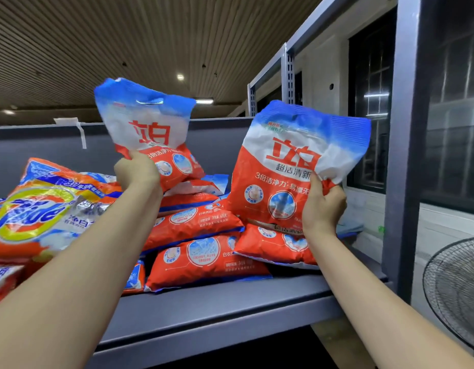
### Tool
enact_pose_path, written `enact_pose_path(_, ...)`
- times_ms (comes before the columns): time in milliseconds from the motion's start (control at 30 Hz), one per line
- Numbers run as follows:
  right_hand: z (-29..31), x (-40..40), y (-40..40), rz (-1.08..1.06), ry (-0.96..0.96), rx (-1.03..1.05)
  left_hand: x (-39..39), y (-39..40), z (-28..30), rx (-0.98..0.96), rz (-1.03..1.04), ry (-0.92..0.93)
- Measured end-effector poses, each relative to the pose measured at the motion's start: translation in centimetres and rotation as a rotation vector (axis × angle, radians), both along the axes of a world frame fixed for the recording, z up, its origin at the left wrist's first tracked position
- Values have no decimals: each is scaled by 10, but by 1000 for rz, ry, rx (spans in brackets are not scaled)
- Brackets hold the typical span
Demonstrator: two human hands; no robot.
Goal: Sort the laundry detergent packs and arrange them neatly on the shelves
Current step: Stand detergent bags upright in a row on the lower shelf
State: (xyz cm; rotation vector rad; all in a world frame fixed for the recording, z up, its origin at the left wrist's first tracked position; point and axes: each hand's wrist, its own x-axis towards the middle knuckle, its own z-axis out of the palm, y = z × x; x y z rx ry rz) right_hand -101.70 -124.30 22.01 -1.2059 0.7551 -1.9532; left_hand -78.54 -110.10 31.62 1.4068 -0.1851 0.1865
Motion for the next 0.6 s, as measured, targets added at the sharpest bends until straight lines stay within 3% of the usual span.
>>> enact_pose_path(67, 4, -4, 6, -27, 3, -22, -5, 14, -6, -23, 171, -56)
enact_pose_path(167, 10, -12, 16, -81, -5, -57, -14, 35, -11, -30, 270, -142)
enact_pose_path(400, 7, -47, 44, -73, -92, -180, -60, 78, -42, -57, 354, -355)
enact_pose_path(600, -23, -71, 67, 30, -56, -115, -106, 116, -82, -44, 398, -440)
